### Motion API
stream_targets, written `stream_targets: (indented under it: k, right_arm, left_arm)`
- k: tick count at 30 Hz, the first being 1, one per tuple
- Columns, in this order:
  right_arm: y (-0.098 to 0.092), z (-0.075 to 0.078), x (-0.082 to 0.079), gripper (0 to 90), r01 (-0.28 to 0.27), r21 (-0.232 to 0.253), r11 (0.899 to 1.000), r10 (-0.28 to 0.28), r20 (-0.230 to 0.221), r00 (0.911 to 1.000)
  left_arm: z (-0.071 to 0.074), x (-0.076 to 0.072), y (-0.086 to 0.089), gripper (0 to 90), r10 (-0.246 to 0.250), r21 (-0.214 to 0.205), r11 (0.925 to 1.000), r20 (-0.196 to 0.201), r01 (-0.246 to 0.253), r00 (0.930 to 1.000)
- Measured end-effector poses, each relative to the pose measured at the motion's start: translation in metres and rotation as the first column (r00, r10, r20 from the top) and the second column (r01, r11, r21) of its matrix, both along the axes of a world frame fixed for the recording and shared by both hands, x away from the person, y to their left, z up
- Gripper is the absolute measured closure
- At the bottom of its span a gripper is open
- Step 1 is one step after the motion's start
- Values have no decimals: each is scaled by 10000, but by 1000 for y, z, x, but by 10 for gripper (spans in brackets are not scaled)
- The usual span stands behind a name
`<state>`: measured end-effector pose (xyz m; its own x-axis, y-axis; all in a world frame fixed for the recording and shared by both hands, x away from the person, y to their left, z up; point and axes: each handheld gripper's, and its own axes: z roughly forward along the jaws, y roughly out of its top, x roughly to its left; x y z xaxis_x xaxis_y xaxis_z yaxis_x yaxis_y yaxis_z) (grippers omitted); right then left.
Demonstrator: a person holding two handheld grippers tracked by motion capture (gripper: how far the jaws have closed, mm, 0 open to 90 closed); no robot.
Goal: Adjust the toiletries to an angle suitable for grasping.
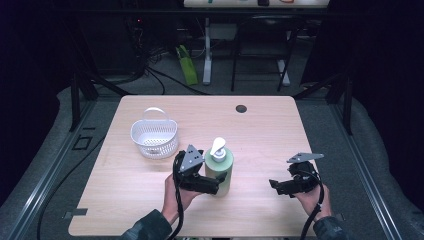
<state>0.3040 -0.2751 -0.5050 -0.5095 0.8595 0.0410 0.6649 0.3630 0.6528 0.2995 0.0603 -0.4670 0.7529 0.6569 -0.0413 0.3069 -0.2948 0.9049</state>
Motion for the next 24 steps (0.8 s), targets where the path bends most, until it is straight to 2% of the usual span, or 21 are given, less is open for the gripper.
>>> stream_targets:
  k: [5, 10, 14, 24]
  right_arm:
    - [-2, 1, 0, 49, 11, 17, 10000, -11, 31, 10000]
    - [-1, 3, 0, 55, 51, 50, 10000, -52, 87, 9999]
    - [-1, 3, 0, 56, 26, 20, 10000, -27, 113, 9999]
    - [1, 4, 0, 57, -18, -94, 10000, 20, 190, 9998]
  left_arm:
    - [-2, 4, -8, 0, 238, -81, 9997, 180, -236, 9996]
    - [-5, 7, -14, 6, 256, -258, 9993, 80, -254, 9996]
    - [-6, 8, -16, 98, 263, -448, 9987, 113, -257, 9996]
    - [-7, 5, -13, 115, 148, -347, 9993, 331, -136, 9993]
